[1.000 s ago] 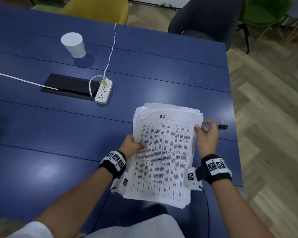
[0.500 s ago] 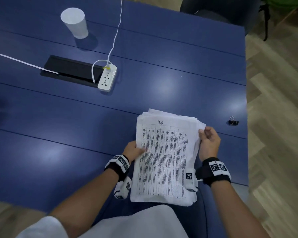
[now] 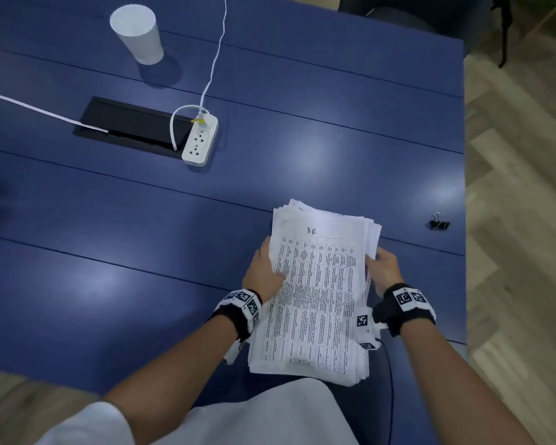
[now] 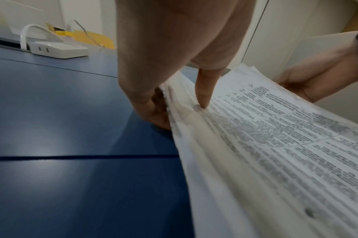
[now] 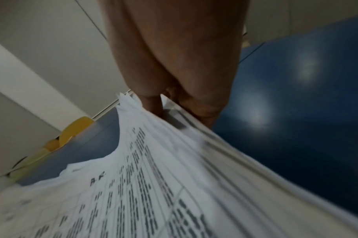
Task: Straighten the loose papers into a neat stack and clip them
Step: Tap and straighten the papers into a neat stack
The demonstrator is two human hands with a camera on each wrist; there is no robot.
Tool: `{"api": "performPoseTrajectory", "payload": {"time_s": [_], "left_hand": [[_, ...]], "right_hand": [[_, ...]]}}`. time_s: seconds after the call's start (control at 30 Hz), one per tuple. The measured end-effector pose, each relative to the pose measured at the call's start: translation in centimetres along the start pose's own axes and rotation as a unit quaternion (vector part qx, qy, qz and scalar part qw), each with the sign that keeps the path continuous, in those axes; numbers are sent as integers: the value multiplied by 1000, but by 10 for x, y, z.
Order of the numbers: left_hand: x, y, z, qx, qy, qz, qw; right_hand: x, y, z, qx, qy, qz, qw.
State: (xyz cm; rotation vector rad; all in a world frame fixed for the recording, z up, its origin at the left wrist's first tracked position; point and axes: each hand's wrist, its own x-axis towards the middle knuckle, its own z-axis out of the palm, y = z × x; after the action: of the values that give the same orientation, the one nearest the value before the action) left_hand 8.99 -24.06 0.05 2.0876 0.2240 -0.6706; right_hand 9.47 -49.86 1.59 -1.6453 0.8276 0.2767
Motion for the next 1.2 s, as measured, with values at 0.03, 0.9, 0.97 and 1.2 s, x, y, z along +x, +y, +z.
{"api": "performPoseTrajectory", "payload": {"time_s": [0.03,0.9,0.97,1.2], "left_hand": [[-2,2,2,37,-1,7,999],[17,45,-22,-221,23,68,973],[17,47,-24,-210,52,94,972],[23,51,-30,-112,22,152,982]], "right_hand": [[-2,1,0,5,-2,-13,1000],[-2,-21,-22,279,-4,-37,960],[-2,-25,-25,256,-7,-48,965],[-5,-26,-20,147,40,-123,981]]}}
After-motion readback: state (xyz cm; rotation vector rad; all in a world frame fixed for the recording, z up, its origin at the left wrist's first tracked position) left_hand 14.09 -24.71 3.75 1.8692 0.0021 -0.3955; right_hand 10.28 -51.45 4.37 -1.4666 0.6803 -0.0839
